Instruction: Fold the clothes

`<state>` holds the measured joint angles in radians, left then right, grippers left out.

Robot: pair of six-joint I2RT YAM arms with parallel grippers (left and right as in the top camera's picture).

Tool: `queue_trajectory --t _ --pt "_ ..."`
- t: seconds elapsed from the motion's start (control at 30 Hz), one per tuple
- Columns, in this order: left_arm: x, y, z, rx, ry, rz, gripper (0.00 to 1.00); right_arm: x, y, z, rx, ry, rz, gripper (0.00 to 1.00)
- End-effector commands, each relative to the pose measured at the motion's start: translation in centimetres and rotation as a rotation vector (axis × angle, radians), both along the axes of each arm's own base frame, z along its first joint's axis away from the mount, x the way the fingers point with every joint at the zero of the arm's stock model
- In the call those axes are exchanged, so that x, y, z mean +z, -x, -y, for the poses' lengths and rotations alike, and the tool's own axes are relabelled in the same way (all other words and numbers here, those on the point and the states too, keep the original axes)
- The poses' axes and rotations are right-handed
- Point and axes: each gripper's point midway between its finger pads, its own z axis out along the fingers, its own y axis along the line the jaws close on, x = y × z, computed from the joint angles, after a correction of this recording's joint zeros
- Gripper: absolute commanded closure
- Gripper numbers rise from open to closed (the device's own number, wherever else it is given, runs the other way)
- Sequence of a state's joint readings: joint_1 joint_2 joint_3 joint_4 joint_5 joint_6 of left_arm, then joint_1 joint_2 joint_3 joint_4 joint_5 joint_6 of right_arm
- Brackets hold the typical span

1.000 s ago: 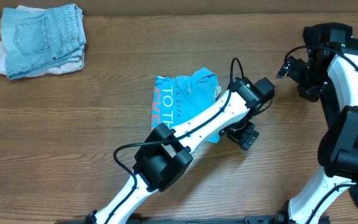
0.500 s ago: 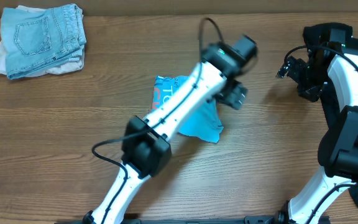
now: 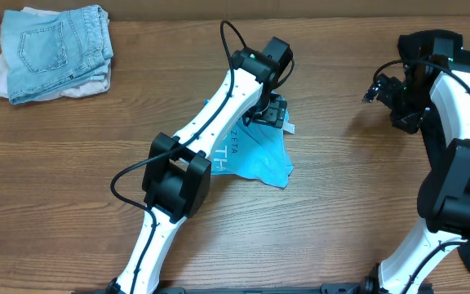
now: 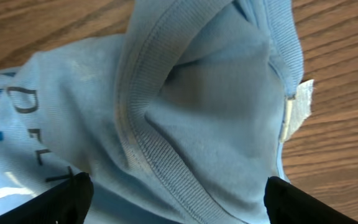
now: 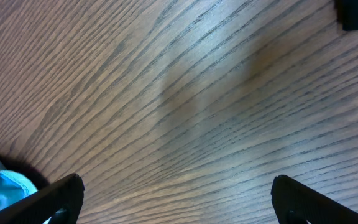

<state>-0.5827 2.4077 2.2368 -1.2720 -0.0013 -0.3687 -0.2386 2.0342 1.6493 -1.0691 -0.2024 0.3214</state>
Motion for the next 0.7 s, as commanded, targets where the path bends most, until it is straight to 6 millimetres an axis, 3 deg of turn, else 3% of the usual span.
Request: queue_trajectory --t 0.0,0.13,0.23,0.33,0.5,0.67 --pt "-1.5 0.4 0.0 0.014 -0.016 -0.018 0.11 1.8 -0.7 0.0 -0.004 0.009 0.05 0.0" --pt "-2.7 0.4 -0.1 0.014 -0.018 -0.019 0.16 1.8 -0.7 0.0 -0.004 0.009 0.05 0.0" --pt "-2.6 0.1 0.1 0.011 -0.009 -0.005 0.2 1.8 -0.7 0.0 -0.004 0.009 0.05 0.0" --pt "-2.5 -0.2 0.3 0.008 0.0 0.008 0.31 1.8 -0.7 0.0 -0.004 0.009 0.05 0.0" --pt "-2.5 -0.3 0.3 0.003 0.0 0.01 0.37 1.8 -0.7 0.0 -0.004 0.009 0.05 0.0" --pt "-2.5 -0.3 0.3 -0.004 -0.003 0.013 0.57 1.8 -0.7 0.0 -0.004 0.009 0.05 0.0"
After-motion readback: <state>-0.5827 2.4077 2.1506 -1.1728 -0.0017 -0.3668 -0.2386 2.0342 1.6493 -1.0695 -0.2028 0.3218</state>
